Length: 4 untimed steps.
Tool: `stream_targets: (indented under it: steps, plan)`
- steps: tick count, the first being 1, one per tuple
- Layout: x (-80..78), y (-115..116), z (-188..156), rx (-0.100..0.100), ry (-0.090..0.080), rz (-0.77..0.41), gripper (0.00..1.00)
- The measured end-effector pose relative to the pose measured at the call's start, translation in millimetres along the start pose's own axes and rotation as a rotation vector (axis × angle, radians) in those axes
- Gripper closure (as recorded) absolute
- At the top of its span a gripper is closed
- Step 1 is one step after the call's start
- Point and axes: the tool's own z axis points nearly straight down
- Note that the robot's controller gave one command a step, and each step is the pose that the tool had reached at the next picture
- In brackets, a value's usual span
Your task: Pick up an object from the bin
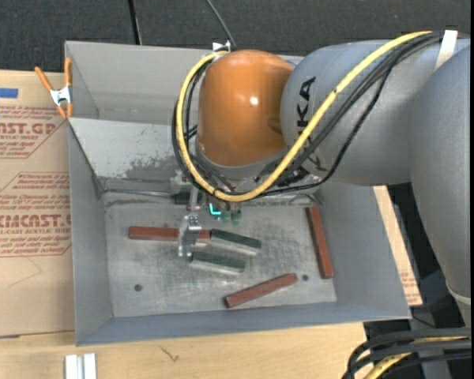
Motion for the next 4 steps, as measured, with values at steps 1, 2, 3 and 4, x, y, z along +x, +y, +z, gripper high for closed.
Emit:
stream_targets:
  steps: [1,2,3,4]
  plan:
    - [-1.9,-0.9,-3.9,-0.001,-0.007,0.001,0.0]
    - [0.6,0.1,59.9,-0.002,-0.012,0.003,0.0]
    - [-37.2,-29.0,117.1,-0.001,-0.006,0.093,1.0]
    - [-37.2,-29.0,117.1,-0.001,-0.006,0.094,1.0]
